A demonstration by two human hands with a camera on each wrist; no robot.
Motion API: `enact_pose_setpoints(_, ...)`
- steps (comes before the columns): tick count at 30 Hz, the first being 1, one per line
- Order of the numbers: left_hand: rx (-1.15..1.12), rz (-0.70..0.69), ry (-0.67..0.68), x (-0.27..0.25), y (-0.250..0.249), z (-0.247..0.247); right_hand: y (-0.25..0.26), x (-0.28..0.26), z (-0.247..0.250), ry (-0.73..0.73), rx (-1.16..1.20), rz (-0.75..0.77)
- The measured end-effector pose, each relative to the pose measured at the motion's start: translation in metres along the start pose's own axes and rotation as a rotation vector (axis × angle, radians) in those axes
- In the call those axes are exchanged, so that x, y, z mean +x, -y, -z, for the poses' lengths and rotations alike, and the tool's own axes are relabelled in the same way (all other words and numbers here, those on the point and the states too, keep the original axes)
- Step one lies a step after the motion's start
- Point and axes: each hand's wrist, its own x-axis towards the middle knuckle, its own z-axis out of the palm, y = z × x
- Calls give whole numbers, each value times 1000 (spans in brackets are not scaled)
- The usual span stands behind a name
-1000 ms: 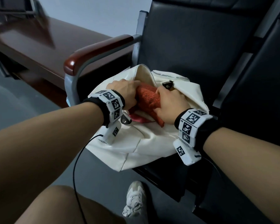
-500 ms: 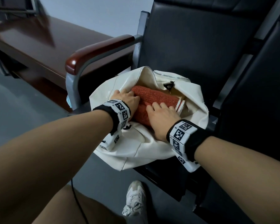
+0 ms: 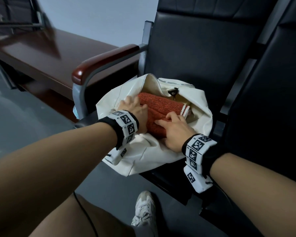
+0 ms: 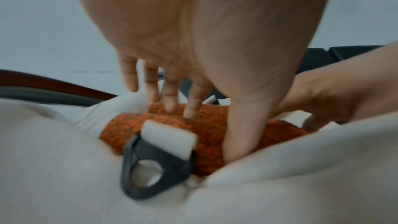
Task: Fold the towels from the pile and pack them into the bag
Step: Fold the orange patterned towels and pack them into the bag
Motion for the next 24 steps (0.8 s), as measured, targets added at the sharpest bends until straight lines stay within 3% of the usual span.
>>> enact_pose_setpoints(2,-28,-119,-77,-5,-7,2,-1,-4,-2,-14,-3,-49)
enact_pose_setpoints(4,-117,-188,-57,-7,-15,4,-1,-5,-7,-38,24,-151)
enact_pose_setpoints(8,-123,-149,-40,-7,-21,0,-5,-5,-14,-9,178,-308)
enact_pose_setpoints(15,-119,-123,-44,-4,-25,-1,-18,-3,-13,114,151,-253)
enact_pose_setpoints(24,-160,-95,-42,-3,-25,-6,-5,-15,0,61,76,-188)
